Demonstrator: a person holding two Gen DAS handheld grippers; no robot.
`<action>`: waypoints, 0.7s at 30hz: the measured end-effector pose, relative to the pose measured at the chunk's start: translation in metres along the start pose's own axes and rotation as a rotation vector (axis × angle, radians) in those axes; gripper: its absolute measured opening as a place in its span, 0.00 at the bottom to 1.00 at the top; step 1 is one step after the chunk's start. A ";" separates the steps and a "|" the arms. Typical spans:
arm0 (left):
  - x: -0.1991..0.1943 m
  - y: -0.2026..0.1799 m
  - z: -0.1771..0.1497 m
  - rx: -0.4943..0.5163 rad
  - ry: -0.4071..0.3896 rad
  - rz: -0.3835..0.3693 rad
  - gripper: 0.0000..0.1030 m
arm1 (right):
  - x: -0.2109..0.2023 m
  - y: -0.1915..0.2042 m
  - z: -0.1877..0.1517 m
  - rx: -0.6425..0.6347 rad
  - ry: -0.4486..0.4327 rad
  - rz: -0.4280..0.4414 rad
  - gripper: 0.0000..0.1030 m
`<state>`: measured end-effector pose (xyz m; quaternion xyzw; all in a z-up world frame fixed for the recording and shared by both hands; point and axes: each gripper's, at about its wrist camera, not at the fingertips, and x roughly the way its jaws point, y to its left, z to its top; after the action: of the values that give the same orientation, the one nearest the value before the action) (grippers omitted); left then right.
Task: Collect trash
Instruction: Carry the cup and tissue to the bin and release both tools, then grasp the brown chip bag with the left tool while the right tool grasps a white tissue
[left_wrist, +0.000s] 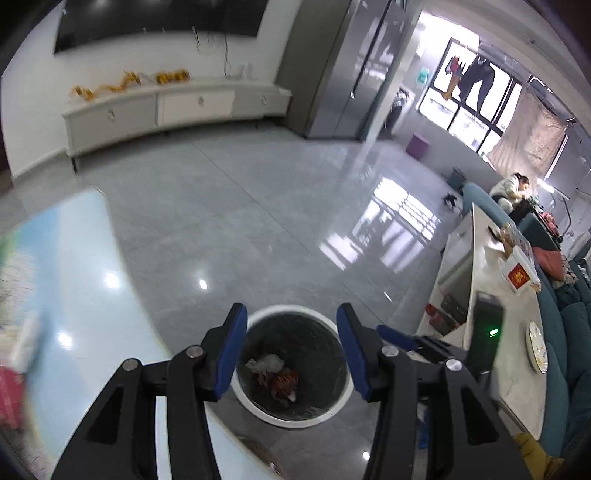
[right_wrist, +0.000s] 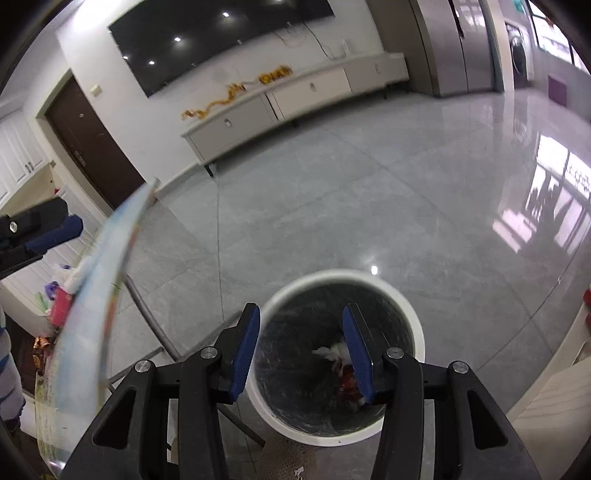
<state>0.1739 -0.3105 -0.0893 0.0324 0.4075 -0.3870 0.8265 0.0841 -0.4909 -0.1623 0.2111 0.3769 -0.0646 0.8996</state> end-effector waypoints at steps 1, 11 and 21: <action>-0.014 0.000 -0.001 0.005 -0.033 0.020 0.47 | -0.013 0.007 0.004 -0.010 -0.028 0.002 0.46; -0.156 0.031 -0.017 0.013 -0.241 0.151 0.47 | -0.138 0.104 0.028 -0.139 -0.273 0.050 0.52; -0.281 0.135 -0.060 -0.089 -0.346 0.320 0.47 | -0.204 0.208 0.034 -0.241 -0.362 0.139 0.52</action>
<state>0.1210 -0.0218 0.0322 -0.0068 0.2660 -0.2327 0.9354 0.0191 -0.3268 0.0711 0.1124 0.1991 0.0062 0.9735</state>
